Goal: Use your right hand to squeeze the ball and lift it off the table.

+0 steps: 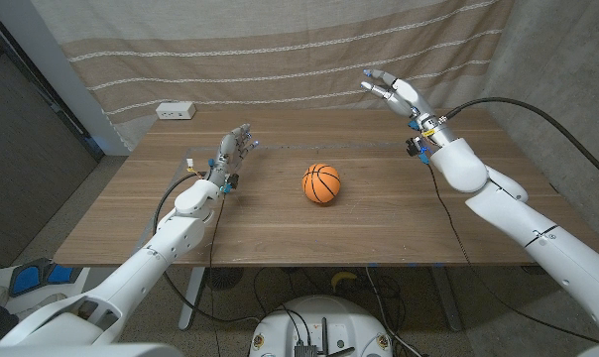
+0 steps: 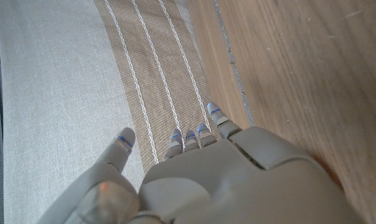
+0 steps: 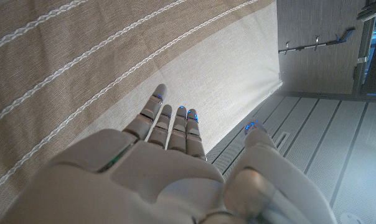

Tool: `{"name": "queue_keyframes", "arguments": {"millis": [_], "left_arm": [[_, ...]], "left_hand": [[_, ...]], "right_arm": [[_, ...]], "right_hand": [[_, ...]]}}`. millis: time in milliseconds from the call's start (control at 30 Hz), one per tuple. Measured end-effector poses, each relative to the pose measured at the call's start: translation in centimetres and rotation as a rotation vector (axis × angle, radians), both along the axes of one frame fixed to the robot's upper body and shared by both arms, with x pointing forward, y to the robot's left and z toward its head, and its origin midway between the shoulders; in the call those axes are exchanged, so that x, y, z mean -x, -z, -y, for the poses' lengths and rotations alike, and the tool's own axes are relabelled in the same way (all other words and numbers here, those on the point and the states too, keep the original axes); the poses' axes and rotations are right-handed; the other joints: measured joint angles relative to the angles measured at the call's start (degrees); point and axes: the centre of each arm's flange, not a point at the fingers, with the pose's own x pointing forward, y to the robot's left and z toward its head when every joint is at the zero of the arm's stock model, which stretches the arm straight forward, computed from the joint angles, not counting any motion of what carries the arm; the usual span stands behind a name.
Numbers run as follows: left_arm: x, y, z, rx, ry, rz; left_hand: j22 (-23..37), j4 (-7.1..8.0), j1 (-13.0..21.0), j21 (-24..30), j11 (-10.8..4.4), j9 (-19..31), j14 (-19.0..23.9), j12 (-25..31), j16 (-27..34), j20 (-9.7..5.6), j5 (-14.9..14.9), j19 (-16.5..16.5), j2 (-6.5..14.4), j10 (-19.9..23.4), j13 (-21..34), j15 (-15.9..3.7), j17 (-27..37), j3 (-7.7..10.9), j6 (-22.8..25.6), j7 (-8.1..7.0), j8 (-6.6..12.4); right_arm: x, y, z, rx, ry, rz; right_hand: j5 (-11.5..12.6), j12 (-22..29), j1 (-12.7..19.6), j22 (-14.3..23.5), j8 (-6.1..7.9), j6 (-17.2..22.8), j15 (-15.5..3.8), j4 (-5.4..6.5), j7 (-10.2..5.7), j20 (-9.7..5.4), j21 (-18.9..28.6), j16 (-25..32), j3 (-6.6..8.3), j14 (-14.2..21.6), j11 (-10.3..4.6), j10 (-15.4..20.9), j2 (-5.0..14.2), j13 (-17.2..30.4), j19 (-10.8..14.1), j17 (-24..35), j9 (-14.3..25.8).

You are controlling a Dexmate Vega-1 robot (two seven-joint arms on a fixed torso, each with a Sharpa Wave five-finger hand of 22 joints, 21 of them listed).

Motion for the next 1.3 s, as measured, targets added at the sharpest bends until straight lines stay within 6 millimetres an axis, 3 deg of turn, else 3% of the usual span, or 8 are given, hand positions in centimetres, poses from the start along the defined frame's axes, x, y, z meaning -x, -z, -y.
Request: {"name": "queue_keyframes", "arguments": {"millis": [1100,1300], "left_arm": [[0.3,0.2,0.2,-0.011,0.018,0.0],[0.4,0.2,0.1,-0.015,0.021,0.0]], "left_hand": [[0.0,0.0,0.0,-0.4,0.0,0.0,0.0,0.3,0.0,0.22,0.0,0.2,0.0,0.0,0.0,0.0,0.0,0.0,0.0,0.0,0.0],[0.0,0.0,0.0,-0.4,0.0,0.0,0.0,0.3,0.0,0.22,0.0,0.2,0.0,0.0,0.0,0.0,0.0,0.0,0.0,0.0,0.0]], "right_arm": [[0.8,1.3,-3.0,0.197,0.055,-0.053],[1.1,1.5,-3.6,0.232,0.072,-0.062]], "right_hand": [[0.0,0.0,0.0,0.0,0.0,0.2,0.0,-0.88,-0.2,0.44,-1.1,0.0,0.06,0.0,-0.41,0.4,0.0,0.0,0.4,-0.7,0.0],[0.0,0.0,0.7,0.0,0.0,0.0,0.42,-1.42,-0.42,1.68,-1.3,0.0,0.0,0.4,-0.94,-0.1,-0.69,0.0,0.7,-1.0,0.0]]}}
